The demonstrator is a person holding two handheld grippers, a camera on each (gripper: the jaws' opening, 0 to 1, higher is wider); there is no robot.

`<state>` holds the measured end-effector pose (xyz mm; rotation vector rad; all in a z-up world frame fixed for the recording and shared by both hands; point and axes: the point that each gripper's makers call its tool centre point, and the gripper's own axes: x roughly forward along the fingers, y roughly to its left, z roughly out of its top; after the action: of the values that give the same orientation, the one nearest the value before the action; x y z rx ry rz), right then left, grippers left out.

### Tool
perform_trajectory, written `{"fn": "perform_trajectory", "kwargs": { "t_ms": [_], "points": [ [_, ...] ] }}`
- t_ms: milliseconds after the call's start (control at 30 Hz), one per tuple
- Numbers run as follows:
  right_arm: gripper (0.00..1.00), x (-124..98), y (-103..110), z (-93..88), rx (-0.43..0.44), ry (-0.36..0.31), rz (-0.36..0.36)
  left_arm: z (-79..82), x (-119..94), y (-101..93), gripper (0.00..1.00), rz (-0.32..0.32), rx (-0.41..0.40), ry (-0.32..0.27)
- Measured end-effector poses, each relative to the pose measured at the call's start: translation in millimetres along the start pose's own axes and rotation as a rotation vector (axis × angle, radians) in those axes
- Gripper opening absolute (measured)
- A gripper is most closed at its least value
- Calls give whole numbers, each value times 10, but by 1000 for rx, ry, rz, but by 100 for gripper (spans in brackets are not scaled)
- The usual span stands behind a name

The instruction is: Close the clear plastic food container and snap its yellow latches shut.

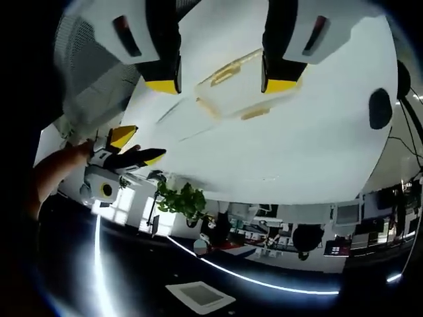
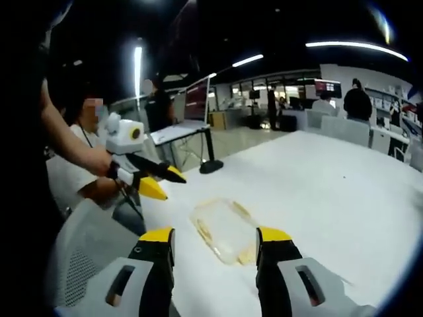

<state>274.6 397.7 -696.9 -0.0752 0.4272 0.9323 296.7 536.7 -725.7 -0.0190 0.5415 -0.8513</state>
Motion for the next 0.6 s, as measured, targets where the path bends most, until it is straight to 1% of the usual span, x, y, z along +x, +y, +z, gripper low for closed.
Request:
{"fn": "perform_trajectory", "kwargs": {
  "t_ms": [100, 200, 300, 400, 467, 600],
  "points": [
    [49, 30, -39, -29, -2, 17, 0, 3, -9, 82, 48, 11, 10, 11],
    [48, 47, -33, -40, -10, 27, 7, -5, -17, 142, 48, 15, 19, 27],
    [48, 71, -42, -76, -15, 42, 12, -24, -16, 169, 47, 11, 23, 46],
    [48, 96, -60, -107, -16, 57, 10, -39, -3, 180, 47, -3, 53, 68],
    [48, 115, -75, -110, -19, 62, 11, -37, 11, 199, 48, -9, 56, 75],
    [48, 158, -92, -148, -30, 95, 18, -47, 33, 216, 48, -17, 55, 88]
  ]
}}
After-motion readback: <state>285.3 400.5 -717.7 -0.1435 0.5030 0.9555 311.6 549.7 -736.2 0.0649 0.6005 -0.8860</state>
